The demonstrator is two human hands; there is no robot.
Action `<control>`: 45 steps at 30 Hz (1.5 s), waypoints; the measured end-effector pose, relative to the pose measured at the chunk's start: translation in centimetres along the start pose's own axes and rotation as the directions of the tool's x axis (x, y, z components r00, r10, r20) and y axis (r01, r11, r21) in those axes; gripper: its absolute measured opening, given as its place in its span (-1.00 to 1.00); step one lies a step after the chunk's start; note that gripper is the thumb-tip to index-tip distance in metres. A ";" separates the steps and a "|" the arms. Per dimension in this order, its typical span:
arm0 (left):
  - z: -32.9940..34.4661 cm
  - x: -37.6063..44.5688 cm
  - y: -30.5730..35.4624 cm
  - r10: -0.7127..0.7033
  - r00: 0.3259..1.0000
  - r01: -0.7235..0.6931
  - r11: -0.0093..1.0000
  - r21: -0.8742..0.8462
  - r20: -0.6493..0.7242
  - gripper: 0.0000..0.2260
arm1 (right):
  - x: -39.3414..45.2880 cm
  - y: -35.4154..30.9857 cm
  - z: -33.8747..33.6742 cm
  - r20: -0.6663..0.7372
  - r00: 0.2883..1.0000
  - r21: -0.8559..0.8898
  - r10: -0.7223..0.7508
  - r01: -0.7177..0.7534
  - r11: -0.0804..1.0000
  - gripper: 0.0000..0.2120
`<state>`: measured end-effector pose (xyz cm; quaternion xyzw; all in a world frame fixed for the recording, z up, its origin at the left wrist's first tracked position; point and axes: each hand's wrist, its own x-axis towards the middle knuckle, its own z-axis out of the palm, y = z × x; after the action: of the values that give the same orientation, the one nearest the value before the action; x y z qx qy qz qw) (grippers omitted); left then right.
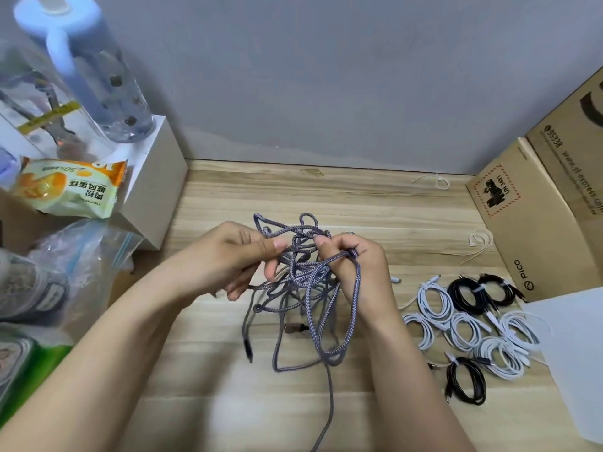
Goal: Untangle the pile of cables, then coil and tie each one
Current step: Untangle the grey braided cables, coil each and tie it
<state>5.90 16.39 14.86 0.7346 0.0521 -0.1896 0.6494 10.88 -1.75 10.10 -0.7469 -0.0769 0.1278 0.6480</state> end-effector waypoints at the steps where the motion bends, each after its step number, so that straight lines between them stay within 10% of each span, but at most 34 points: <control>1: 0.0 -0.2 0.3 0.045 0.999 -0.045 0.999 -0.021 -0.015 -0.63 | 0.1 -0.1 -0.1 -0.015 1.000 0.000 0.008 -0.008 1.000 -0.70; 9: 1.4 -2.2 0.4 0.410 0.908 -0.402 0.798 -0.449 -0.083 -0.68 | 1.5 -0.2 0.3 -0.057 0.972 0.126 0.226 -0.218 0.968 -0.71; 14: -0.1 -2.6 0.7 0.058 0.987 -0.058 0.998 -0.003 0.151 -0.61 | 1.6 -1.0 -0.3 -0.125 0.989 -0.249 -0.072 0.039 0.968 -0.66; 17: 0.8 -2.0 1.2 -0.211 0.967 0.158 0.937 0.311 0.141 -0.45 | 0.7 -1.9 0.5 -0.103 0.956 -0.600 -0.276 0.161 0.783 -0.71; 20: 1.1 -1.6 1.4 -0.137 0.991 0.116 0.878 0.465 0.011 -0.52 | 0.5 -2.5 0.9 -0.142 0.900 -0.676 -0.412 0.217 0.705 -0.70; 30: 3.2 -0.5 1.8 0.329 0.858 -0.338 0.940 0.050 -0.395 -0.71 | 1.2 -1.6 -0.9 -0.189 0.970 -0.582 -0.154 0.016 0.813 -0.67; 34: 4.8 -0.6 1.9 0.397 0.822 -0.479 0.869 -0.120 -0.407 -0.74 | 1.8 0.4 -1.6 -0.177 0.983 -0.238 0.044 -0.086 0.967 -0.74; 40: 7.0 -1.8 2.8 0.661 0.679 -0.734 0.605 -0.308 -0.321 -0.78 | 2.9 2.1 -3.2 -0.189 0.971 -0.189 0.149 -0.185 0.965 -0.82; 45: 5.7 -2.1 3.1 0.425 0.854 -0.512 0.792 -0.333 -0.302 -0.73 | 3.0 2.3 -4.4 -0.236 0.957 -0.364 0.166 -0.246 0.898 -0.83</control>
<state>3.77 10.72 18.04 0.5907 -0.0262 0.0720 0.8033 14.86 -5.40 8.15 -0.8736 0.0442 0.1026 0.4737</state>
